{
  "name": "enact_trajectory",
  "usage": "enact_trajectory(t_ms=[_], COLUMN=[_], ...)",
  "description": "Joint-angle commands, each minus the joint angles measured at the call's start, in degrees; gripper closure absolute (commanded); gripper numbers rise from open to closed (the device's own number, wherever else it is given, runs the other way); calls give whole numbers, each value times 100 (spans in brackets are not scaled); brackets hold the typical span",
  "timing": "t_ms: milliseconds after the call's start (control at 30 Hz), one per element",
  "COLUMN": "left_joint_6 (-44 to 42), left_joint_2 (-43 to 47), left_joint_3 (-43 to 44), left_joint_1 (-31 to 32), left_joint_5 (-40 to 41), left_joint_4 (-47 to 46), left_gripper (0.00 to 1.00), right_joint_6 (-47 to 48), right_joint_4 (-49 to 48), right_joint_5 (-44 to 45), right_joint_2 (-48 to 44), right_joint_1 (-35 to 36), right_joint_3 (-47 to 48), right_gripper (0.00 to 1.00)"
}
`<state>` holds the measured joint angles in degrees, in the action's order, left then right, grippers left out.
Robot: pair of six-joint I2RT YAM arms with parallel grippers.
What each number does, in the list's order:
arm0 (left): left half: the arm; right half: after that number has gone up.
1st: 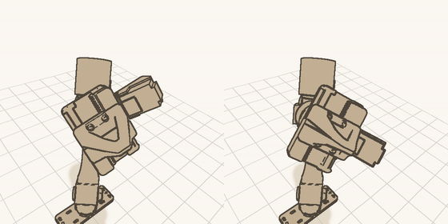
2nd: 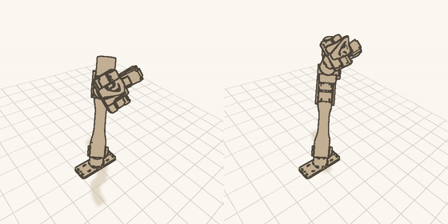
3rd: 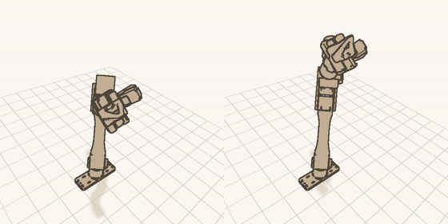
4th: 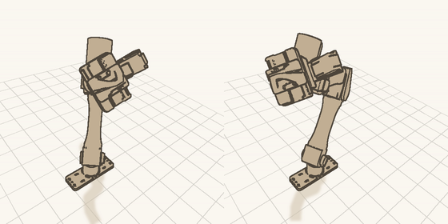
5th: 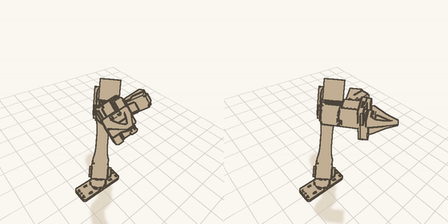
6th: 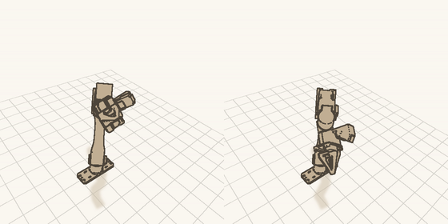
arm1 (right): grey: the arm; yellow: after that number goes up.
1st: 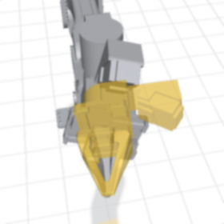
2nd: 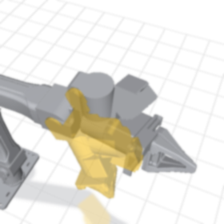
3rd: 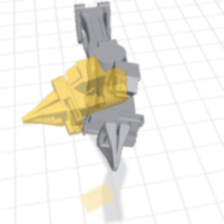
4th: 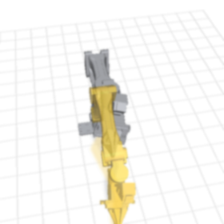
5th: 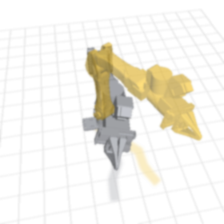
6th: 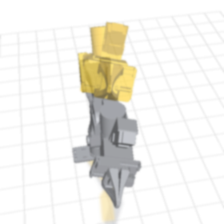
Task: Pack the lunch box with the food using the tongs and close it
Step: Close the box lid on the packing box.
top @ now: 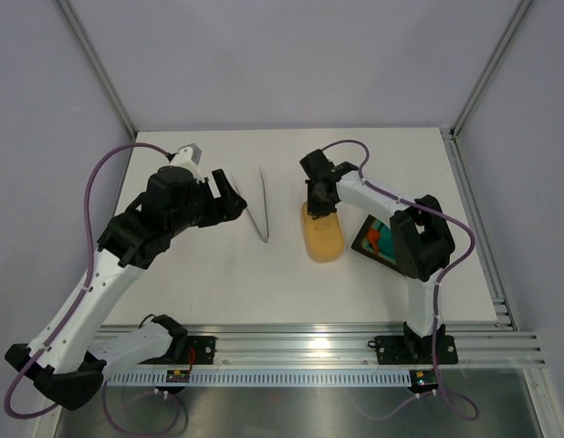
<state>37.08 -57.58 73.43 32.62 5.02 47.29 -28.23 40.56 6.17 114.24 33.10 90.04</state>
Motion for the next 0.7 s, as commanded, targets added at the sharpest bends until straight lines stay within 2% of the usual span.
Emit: enact_trajectory(t_ms=[0, 133, 333, 567, 667], left_joint_6=[-16, -34, -43, -34, -43], left_joint_2=[80, 80, 124, 54, 45], left_joint_3=[-30, -39, -30, -22, 14], left_joint_1=[-1, -1, -1, -1, -10], left_joint_5=[175, 201, 298, 246, 254], left_joint_4=[-97, -97, -97, -106, -62], left_gripper=[19, 19, 19, 19, 19], right_joint_6=[37, -51, -235, -762, -772], right_joint_4=[75, 14, 84, -557, -532], right_joint_5=[-37, 42, 7, -362, -319], right_joint_2=[-479, -1445, -2132, -1704, -1440], right_joint_1=[47, 56, 240, 679, 812], right_joint_3=[-136, -223, -1031, -2410, -2439], right_gripper=[100, 100, 99, 98, 98])
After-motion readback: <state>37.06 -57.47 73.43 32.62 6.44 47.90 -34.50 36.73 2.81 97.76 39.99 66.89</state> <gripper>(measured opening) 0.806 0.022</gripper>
